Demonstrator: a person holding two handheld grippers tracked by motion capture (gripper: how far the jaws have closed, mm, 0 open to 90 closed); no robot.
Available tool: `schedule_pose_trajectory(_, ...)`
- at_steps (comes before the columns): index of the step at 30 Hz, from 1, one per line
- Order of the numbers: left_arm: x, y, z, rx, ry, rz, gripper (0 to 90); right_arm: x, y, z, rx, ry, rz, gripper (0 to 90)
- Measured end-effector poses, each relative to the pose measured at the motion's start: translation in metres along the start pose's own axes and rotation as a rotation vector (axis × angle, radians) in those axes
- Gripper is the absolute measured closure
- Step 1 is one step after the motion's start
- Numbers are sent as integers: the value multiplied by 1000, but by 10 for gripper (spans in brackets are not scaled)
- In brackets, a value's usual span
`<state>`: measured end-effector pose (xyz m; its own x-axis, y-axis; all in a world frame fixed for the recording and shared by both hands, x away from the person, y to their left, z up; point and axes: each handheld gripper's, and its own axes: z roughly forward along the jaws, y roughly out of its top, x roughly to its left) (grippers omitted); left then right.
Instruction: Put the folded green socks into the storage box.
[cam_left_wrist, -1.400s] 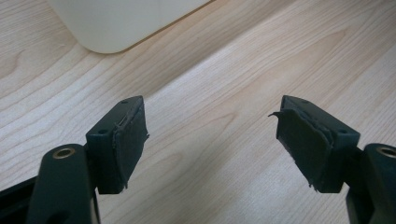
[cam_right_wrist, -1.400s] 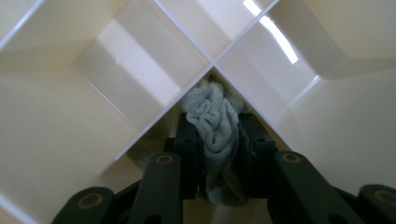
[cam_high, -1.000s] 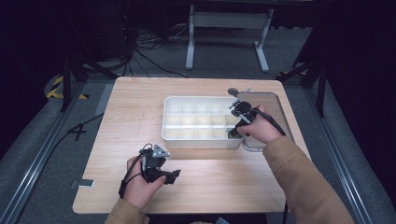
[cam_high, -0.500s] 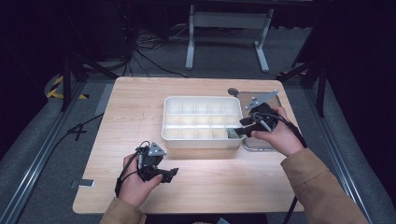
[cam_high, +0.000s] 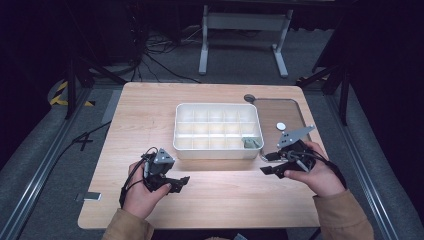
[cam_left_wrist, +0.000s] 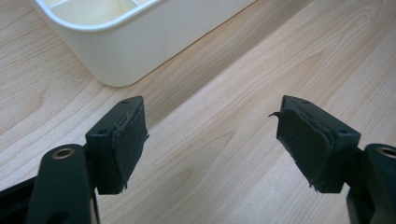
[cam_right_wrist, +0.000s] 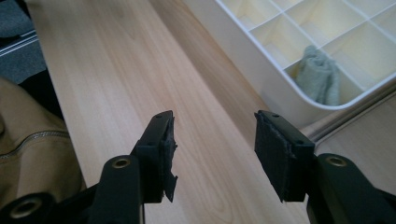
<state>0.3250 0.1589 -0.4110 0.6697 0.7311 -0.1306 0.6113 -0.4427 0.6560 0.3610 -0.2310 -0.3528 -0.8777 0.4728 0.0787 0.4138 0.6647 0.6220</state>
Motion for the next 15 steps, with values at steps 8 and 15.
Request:
schedule_pose_trajectory(8,-2,1,-3,24,-11,19,249,2,-21,10,-15,10,68,461)
schedule_pose_trajectory(15,-3,-2,3,77,-31,46,247,2,-34,22,25,20,44,429)
